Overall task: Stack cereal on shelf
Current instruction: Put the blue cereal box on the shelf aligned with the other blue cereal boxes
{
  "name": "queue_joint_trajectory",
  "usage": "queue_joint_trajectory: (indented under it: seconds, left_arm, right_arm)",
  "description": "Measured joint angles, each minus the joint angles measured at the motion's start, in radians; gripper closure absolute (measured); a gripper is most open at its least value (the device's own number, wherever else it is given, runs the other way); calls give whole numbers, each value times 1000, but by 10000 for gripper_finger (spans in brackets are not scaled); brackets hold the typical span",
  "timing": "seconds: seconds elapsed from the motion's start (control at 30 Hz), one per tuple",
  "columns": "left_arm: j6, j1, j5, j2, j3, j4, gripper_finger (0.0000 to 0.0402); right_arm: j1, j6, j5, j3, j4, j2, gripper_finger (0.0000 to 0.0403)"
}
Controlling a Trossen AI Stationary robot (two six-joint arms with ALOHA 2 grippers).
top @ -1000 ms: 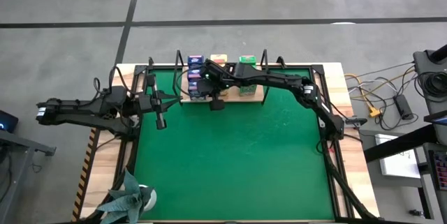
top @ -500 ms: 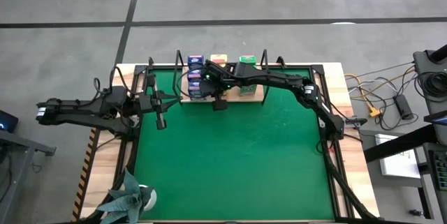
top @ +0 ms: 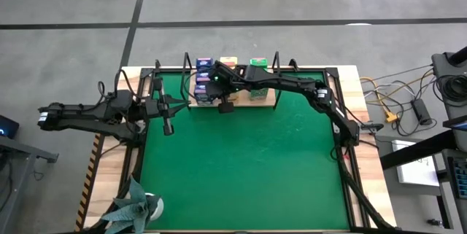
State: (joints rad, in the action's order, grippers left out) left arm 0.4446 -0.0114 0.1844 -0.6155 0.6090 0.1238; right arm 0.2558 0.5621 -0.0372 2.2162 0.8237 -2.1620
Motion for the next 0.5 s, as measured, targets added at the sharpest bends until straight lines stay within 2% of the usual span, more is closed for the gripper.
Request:
queue_joint_trajectory:
  seconds: [0.23,0.5]
  left_arm:
    - [0,0,0,0,0,-1,402]
    - [3,0,0,0,0,-5,402]
  right_arm:
    - [0,-2,-37,0,21,1,394]
    - [-10,-28,91,14,55,4,394]
